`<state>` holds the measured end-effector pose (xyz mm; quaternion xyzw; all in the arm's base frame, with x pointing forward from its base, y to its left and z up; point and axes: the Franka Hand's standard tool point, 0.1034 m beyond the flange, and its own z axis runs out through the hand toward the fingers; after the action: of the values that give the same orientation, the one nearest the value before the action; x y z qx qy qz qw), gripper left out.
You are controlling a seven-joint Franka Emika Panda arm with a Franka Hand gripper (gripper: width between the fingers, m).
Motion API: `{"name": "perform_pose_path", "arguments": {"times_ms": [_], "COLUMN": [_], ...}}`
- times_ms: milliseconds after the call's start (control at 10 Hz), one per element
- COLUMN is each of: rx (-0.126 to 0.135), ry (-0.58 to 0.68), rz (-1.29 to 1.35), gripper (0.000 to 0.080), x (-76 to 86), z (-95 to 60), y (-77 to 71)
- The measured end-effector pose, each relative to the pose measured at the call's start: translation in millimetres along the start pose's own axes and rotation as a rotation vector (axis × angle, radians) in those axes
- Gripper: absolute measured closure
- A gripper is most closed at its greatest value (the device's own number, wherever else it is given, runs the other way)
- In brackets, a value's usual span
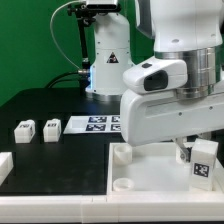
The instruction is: Assemble one leg
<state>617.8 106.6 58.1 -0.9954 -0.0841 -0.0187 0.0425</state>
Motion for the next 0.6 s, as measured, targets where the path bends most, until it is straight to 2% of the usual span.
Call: {"name": "perform_pose_path", "arguments": {"times_ms": [100,200,600], "rx": [0.008,0.014,0.014], "ry": [-0.001,-0.004,-0.008], "rz": [0.284,0.376,0.270], "gripper": [0.0781,0.0787,0.0797], "x": [-1.1,-1.8,-2.5], "z": [0.9,1.1,-2.1], "y": [-4.7,-4.3,-6.5]}}
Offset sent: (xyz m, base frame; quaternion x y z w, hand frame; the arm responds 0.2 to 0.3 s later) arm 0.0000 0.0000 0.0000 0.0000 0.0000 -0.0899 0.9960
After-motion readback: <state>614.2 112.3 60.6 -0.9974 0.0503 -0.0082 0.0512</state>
